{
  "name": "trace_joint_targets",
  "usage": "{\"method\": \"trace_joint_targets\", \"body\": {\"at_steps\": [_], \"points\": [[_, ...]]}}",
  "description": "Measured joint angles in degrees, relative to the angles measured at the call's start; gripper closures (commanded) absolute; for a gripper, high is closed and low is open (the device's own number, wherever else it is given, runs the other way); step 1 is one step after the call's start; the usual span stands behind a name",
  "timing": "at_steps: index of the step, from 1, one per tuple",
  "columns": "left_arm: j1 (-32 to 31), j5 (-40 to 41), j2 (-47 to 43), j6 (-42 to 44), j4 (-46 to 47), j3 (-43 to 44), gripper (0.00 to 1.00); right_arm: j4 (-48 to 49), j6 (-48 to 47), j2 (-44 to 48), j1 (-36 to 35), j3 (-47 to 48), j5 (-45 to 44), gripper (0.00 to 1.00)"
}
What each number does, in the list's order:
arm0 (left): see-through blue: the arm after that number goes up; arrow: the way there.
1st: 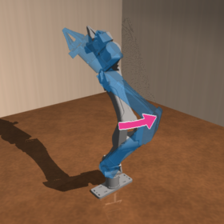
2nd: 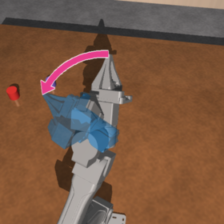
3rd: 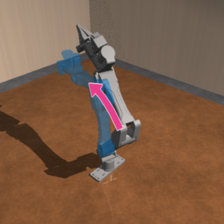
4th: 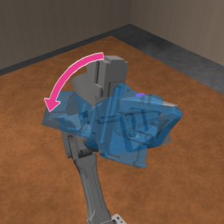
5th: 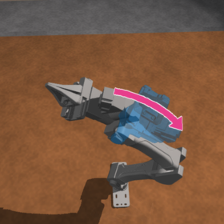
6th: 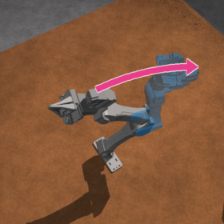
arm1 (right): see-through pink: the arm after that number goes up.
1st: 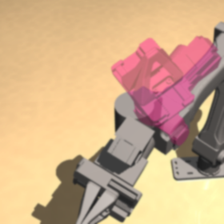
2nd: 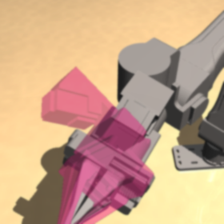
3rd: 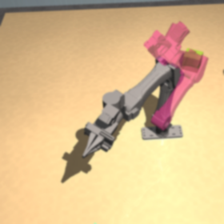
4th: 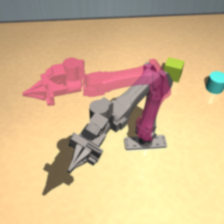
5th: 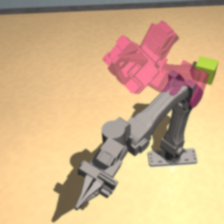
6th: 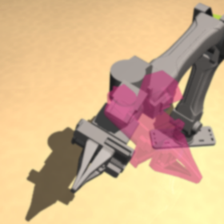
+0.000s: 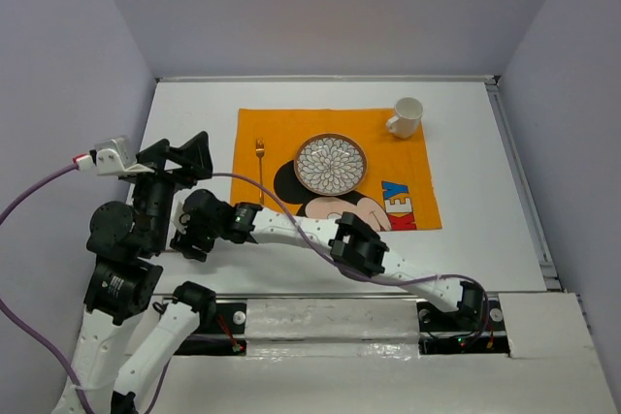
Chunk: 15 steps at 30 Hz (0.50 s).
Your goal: Set the dinner table for one person
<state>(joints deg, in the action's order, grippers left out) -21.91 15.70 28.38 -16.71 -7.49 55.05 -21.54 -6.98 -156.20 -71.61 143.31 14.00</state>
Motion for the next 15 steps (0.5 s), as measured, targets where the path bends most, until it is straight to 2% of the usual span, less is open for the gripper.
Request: {"method": "trace_joint_targets", "body": {"at_steps": [7,12,15], "points": [[0.0,0.2,-1.4,0.1,0.9,-1.6,0.01,0.1,1.4,-1.6,-0.5,0.9,-0.5,0.5],[0.0,0.4,-2.9,0.2,1.0,-2.6,0.01,0.5,4.4,-1.5,-0.5,0.3,-1.9,0.74],[0.0,0.4,-4.7,0.1,1.2,-3.3,0.01,2.6,6.9,0.7,-0.4,-4.2,-3.1,0.85]]}}
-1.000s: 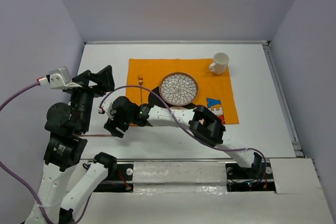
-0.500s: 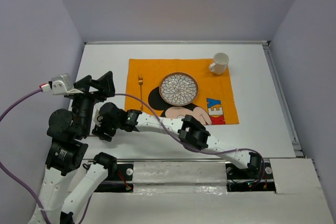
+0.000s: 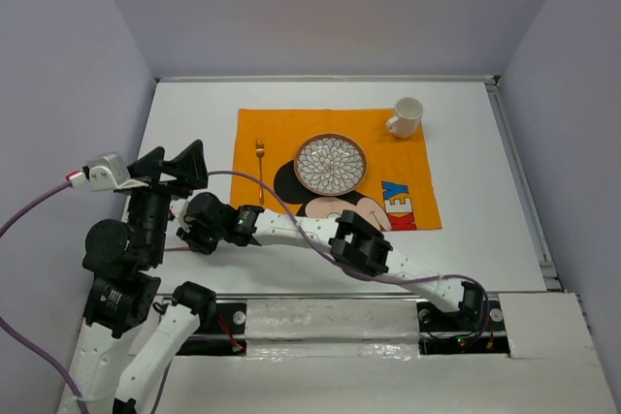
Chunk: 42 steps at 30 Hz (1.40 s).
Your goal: Set the dinner table for one person
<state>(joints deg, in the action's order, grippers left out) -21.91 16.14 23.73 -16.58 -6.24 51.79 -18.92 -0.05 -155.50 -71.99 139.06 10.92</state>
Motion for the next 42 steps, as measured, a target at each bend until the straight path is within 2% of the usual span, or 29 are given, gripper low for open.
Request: {"method": "trace_joint_targets", "body": {"at_steps": [5,10,19,27,32,37,42], "points": [[0.0,-0.1,-1.1,0.0,0.7,-0.1,0.01,4.4,2.8,8.2,-0.1,-14.5,-1.7,1.0],[0.0,-0.1,-1.1,0.0,0.8,-0.9,0.01,10.1,5.0,16.5,-0.1,-29.4,-3.2,1.0],[0.0,0.6,-1.1,1.2,0.6,-0.9,0.01,17.8,8.8,22.9,-0.1,-39.2,-4.1,1.0],[0.0,0.6,-1.1,1.3,0.0,0.1,0.01,29.6,13.8,36.9,2.6,-51.5,-5.4,1.0],[0.0,0.2,-1.1,1.3,0.3,1.2,0.01,35.3,15.5,48.2,7.7,-62.1,-10.8,1.0],[0.0,-1.6,-0.3,1.0,1.0,0.8,0.01,37.6,17.5,61.5,16.6,-78.0,-20.6,1.0],[0.0,-3.4,0.0,1.1,2.1,-5.0,0.01,36.4,20.5,77.3,26.3,-94.8,-29.0,1.0]]}}
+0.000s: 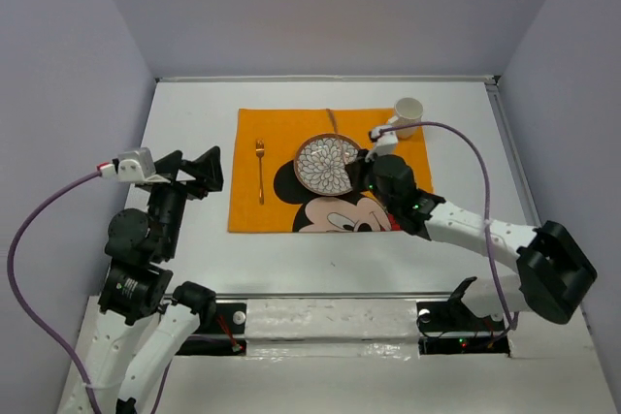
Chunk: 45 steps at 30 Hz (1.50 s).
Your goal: Set the dinner table for one person
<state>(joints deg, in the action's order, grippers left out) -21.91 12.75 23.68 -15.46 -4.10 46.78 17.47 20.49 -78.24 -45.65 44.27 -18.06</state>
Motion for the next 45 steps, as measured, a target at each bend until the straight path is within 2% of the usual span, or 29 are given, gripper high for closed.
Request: {"method": "trace_joint_targets", "body": {"at_steps": [6,19,32,37,38,39,41,42,45], "points": [[0.0,1.5,0.0,0.5,-1.3,-7.6,0.01,-0.6,1.7,6.2,8.7,-7.8,-3.1,1.0],[0.0,2.1,1.2,1.5,-1.7,-8.9,0.01,-0.3,0.4,-2.5,19.6,-9.4,1.6,1.0],[0.4,1.2,1.9,1.7,-1.7,-8.9,0.01,-0.1,-1.2,-12.2,22.7,-6.1,5.8,1.0],[0.7,0.8,2.0,1.9,-1.7,-8.9,0.01,-0.2,-0.6,-13.2,22.7,-6.1,5.8,1.0],[0.7,0.8,2.0,1.9,-1.6,-8.9,0.01,-0.2,-0.5,-13.3,22.7,-6.1,5.7,0.98],[0.8,0.7,2.0,1.9,-1.6,-8.9,0.01,-0.2,-0.2,-13.3,22.7,-6.1,5.6,0.86],[0.9,0.7,2.0,1.9,-1.4,-8.9,0.01,-0.3,0.3,-13.3,22.7,-6.1,5.4,0.75],[0.9,0.6,2.1,1.9,-1.4,-8.9,0.01,-0.3,0.5,-13.3,22.7,-6.1,5.3,0.57],[1.0,0.4,2.1,1.9,-1.3,-8.9,0.01,-0.5,1.6,-13.3,22.7,-6.0,4.5,0.28]]}}
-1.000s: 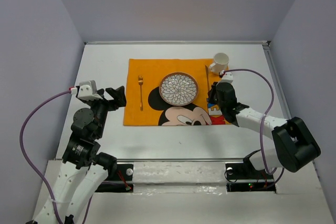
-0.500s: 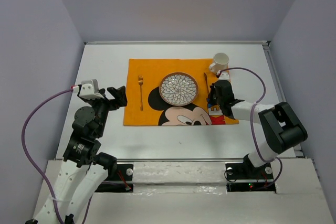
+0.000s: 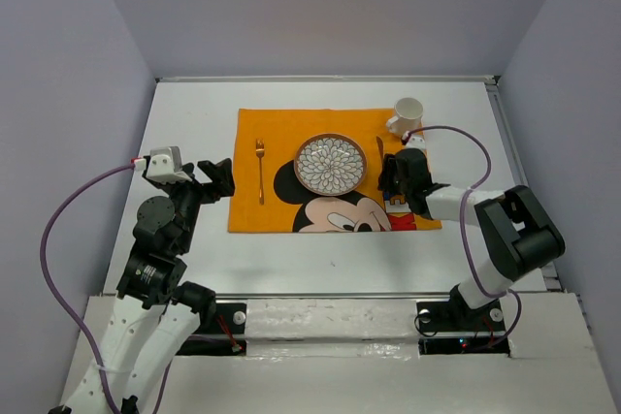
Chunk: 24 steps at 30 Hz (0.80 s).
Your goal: Set the dinner table for one person
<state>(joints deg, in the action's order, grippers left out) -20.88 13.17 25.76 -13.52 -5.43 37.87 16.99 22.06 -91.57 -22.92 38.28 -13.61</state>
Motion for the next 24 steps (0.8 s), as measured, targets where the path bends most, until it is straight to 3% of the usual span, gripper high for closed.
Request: {"method": "trace_joint_targets", "body": {"at_steps": [6,10,11,16,24], "points": [[0.0,-0.5,0.0,0.2,0.0,0.0,0.01,-2.8,0.7,3.6,0.0,0.2,-0.6,0.06],[0.0,-0.9,0.0,0.5,0.1,0.0,0.01,-6.3,0.8,12.2,0.0,0.3,-0.3,0.05],[0.0,-1.2,0.0,0.5,0.1,0.0,0.01,-7.3,0.9,15.1,0.0,0.3,-0.2,0.0],[0.1,-5.1,-1.3,0.3,0.0,0.5,0.01,-13.9,1.1,34.4,0.0,2.4,1.9,0.0],[0.1,-10.2,-1.5,-0.6,1.1,9.9,0.01,-17.1,0.9,59.3,0.0,9.7,8.0,0.0]]}}
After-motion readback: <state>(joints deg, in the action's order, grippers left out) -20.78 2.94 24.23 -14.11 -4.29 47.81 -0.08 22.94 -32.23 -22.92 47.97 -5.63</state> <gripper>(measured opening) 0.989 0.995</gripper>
